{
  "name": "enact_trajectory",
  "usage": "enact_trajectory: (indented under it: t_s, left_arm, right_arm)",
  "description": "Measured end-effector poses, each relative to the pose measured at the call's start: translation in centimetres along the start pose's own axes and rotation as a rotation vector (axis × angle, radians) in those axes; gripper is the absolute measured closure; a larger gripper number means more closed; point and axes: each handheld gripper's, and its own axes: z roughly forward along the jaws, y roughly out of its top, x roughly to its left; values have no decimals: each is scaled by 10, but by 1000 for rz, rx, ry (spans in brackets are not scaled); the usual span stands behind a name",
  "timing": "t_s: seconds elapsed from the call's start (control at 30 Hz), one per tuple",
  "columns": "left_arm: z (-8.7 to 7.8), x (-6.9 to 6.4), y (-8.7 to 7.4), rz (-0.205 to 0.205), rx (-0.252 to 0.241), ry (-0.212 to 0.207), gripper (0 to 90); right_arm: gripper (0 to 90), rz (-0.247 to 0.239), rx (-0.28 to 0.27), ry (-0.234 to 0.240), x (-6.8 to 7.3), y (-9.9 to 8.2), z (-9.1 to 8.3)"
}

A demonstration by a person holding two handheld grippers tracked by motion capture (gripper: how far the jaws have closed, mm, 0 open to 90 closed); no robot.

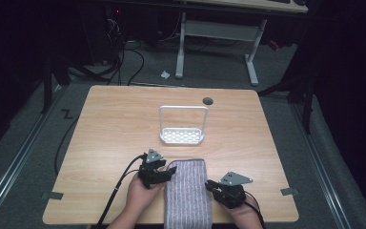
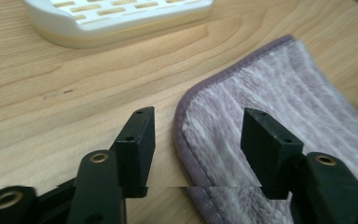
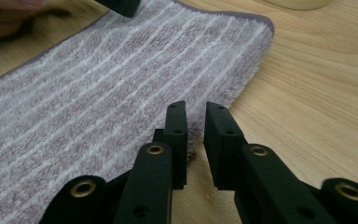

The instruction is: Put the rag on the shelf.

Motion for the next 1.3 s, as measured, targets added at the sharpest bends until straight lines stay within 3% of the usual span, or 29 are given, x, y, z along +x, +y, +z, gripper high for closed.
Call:
enact_trajectory:
  t_s: [0.1, 0.2, 0.27, 0.33, 0.4, 0.5, 0.6, 0.83, 1.3]
  left_arm:
    - [2, -8, -3, 37, 1, 46, 556]
    - [2, -10, -3, 32, 3, 44, 607]
    - [1, -11, -5, 32, 1, 45, 662]
    - [0, -11, -7, 41, 1, 45, 687]
    - [-1, -11, -8, 38, 2, 36, 745]
    - [-2, -11, -9, 33, 2, 32, 759]
    - [-2, -9, -9, 19, 2, 22, 771]
    - [-3, -10, -9, 8, 0, 27, 783]
    - [-12, -16, -11, 19, 16, -21, 786]
  right_arm:
    - [696, 34, -27, 6, -4, 2, 0]
    - [645, 69, -43, -3, -7, 8, 4]
    - [572, 99, -42, -27, -12, 22, 15]
    - [549, 104, -49, -32, -15, 26, 20]
    - [556, 131, -32, -50, -23, 34, 36]
    - [556, 132, -9, -66, -27, 38, 47]
    - [564, 145, 8, -72, -30, 37, 56]
    - [806, 140, 18, -77, -22, 35, 55]
    - [837, 115, 19, -87, -12, 34, 39]
